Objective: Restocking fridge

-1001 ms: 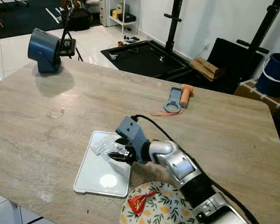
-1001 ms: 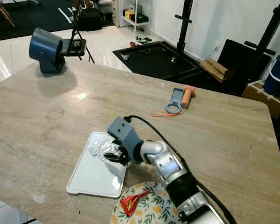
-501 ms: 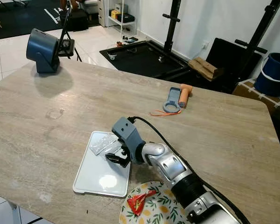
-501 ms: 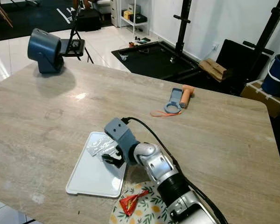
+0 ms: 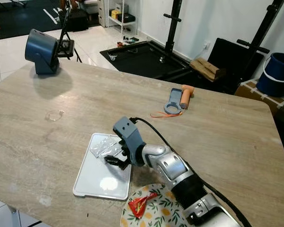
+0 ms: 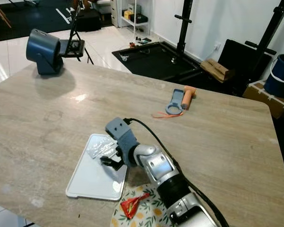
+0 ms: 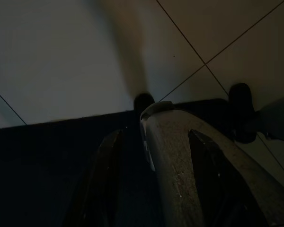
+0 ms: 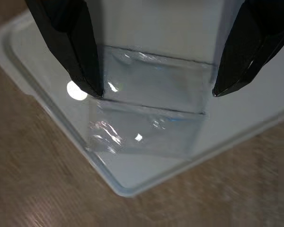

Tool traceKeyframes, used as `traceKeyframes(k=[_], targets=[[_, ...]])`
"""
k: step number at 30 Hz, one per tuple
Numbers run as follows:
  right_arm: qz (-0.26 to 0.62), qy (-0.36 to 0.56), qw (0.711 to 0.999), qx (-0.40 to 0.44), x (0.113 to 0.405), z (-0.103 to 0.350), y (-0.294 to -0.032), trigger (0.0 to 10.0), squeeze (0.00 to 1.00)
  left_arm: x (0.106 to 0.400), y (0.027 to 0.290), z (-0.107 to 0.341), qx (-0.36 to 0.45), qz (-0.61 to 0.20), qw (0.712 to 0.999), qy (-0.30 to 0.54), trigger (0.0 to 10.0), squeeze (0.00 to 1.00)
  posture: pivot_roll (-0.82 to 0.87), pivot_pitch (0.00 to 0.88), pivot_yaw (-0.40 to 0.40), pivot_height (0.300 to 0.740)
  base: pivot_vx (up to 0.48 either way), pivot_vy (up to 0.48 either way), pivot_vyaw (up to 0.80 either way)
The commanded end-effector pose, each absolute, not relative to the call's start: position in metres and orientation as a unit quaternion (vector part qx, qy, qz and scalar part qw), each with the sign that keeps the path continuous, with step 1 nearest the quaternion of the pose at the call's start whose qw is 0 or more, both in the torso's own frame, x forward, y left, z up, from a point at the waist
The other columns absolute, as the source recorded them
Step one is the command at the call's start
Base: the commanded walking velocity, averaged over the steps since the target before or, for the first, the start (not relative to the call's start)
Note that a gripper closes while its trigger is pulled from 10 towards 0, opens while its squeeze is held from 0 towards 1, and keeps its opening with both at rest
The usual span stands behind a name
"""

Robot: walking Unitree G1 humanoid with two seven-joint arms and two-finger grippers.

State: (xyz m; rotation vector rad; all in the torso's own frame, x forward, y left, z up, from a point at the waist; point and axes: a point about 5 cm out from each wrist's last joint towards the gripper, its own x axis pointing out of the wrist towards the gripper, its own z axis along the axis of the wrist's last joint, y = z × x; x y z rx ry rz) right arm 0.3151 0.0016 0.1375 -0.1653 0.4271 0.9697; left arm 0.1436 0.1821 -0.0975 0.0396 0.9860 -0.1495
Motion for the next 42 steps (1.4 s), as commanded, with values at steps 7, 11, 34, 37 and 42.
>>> traceKeyframes(k=[7,11,34,37,42], targets=[[0.462,0.229,0.853,-0.080,0.310,0.131,0.003,10.0,0.00,0.117,0.171,-0.109,0.005,-0.090,0.849,0.520,10.0,0.00,-0.04,0.092,-0.043,0.740,0.000,0.000,0.00],[0.454,0.229,0.857,-0.084,0.311,0.131,0.002,10.0,0.00,0.117,0.170,-0.109,0.005,-0.091,0.849,0.520,10.0,0.00,-0.04,0.092,-0.043,0.740,0.000,0.000,0.00],[0.423,0.227,0.865,-0.149,0.309,0.125,0.001,4.7,0.00,0.116,0.169,-0.109,0.003,-0.090,0.849,0.520,10.0,0.00,-0.05,0.099,-0.044,0.740,0.000,0.000,0.00],[0.423,0.226,0.864,-0.155,0.309,0.124,0.001,0.0,0.00,0.117,0.169,-0.109,0.003,-0.090,0.849,0.520,10.0,0.00,-0.05,0.099,-0.045,0.740,0.000,0.000,0.00],[0.423,0.223,0.862,-0.167,0.308,0.123,0.000,0.0,0.00,0.116,0.169,-0.109,0.003,-0.090,0.849,0.521,10.0,0.00,-0.05,0.099,-0.045,0.740,0.000,0.000,0.00]])
